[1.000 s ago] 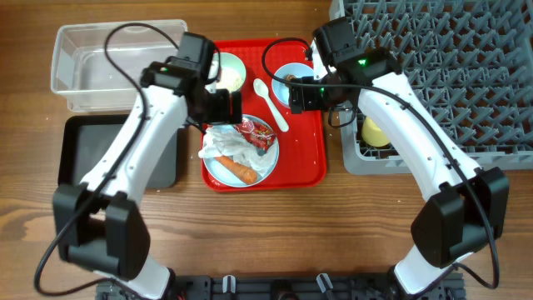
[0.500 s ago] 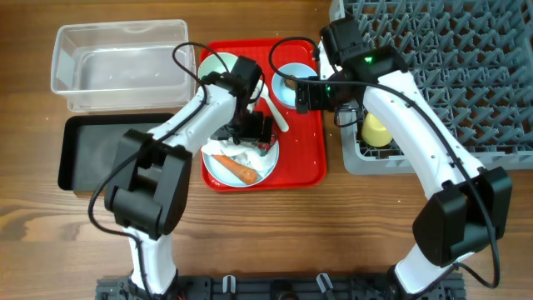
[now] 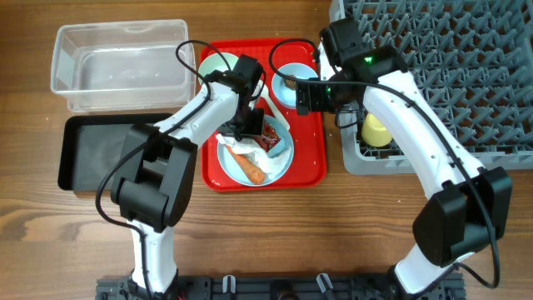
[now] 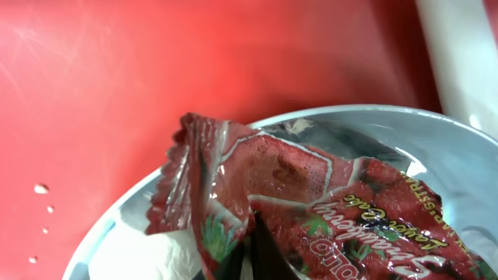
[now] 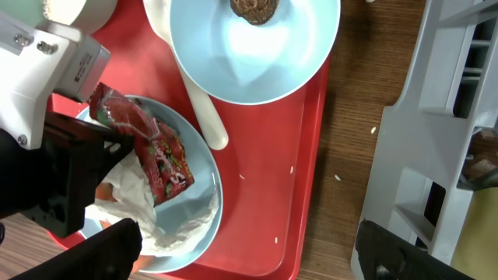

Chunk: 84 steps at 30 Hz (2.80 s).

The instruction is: Sort waste into correct bins and load items into the dishwasher rack

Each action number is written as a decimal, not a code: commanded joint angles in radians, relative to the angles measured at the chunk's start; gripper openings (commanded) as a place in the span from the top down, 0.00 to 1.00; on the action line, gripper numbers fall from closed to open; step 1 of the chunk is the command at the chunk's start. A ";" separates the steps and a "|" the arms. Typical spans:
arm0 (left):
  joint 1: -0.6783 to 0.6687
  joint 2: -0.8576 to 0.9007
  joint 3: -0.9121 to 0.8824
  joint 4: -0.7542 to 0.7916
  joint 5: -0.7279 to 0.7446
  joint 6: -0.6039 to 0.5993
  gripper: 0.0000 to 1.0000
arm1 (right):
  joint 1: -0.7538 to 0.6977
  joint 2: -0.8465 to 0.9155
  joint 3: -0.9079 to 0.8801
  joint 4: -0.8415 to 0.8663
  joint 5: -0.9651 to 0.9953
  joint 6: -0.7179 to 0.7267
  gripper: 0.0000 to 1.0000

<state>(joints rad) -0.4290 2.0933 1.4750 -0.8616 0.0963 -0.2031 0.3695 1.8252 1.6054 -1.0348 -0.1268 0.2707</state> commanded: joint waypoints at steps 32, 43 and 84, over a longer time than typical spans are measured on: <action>0.482 -0.212 0.146 0.383 -0.215 -0.066 0.96 | -0.003 0.008 0.003 0.001 0.040 -0.010 0.09; 0.499 -0.129 0.151 0.426 -0.218 -0.063 0.00 | -0.003 0.008 0.003 -0.008 0.048 -0.013 0.09; -0.095 -0.186 -0.181 0.041 0.100 0.121 0.23 | -0.255 -0.079 0.004 -0.066 -0.055 -0.013 0.12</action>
<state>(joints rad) -0.5194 1.8828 1.3018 -0.8391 0.2150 -0.1078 0.1123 1.7691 1.6054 -1.0958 -0.1616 0.2634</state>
